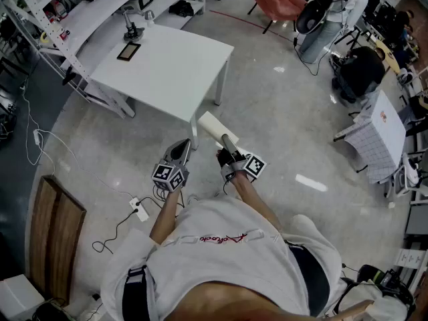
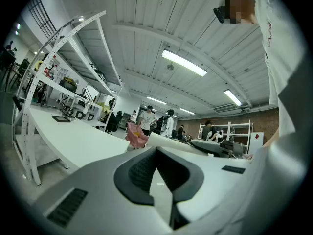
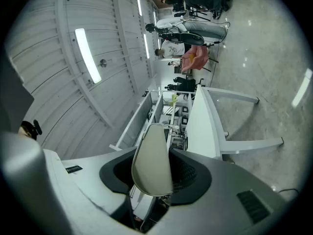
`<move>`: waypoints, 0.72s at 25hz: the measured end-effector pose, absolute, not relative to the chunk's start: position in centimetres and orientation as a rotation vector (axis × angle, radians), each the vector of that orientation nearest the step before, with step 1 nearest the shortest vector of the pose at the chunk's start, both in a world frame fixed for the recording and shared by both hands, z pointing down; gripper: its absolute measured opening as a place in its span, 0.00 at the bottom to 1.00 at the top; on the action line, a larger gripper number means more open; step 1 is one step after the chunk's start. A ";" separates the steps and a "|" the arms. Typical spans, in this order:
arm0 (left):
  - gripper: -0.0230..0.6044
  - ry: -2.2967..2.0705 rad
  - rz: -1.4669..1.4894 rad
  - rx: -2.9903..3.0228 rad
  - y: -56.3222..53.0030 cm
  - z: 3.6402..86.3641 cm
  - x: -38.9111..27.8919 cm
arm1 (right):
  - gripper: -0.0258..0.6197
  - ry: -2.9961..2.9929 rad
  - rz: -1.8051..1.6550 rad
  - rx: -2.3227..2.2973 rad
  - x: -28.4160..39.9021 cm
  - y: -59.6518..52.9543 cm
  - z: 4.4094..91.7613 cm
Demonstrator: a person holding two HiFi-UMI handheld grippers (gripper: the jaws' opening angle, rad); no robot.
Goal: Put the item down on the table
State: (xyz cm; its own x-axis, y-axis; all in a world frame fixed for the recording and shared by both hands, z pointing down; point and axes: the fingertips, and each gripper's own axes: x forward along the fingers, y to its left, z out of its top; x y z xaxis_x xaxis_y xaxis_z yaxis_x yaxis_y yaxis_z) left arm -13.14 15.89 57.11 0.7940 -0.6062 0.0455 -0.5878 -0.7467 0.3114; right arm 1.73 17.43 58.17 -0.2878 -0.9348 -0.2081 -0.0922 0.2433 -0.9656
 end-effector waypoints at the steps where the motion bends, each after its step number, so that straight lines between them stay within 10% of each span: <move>1: 0.05 -0.917 -0.086 2.673 15.8 56.9 -13.2 | 0.33 1.609 -1.166 -0.979 1.7 17.3 58.0; 18: 0.05 -0.924 -0.063 2.656 17.2 57.3 -11.5 | 0.33 1.621 -1.170 -0.951 3.0 18.1 57.9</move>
State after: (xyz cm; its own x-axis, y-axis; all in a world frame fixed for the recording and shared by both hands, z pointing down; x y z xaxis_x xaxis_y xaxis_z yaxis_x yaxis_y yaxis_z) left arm -11.46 17.19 57.31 0.7889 -0.6111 0.0652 -0.5967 -0.7362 0.3194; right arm 3.01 18.14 57.95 -0.3045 -0.9260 -0.2231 -0.0800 0.2583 -0.9627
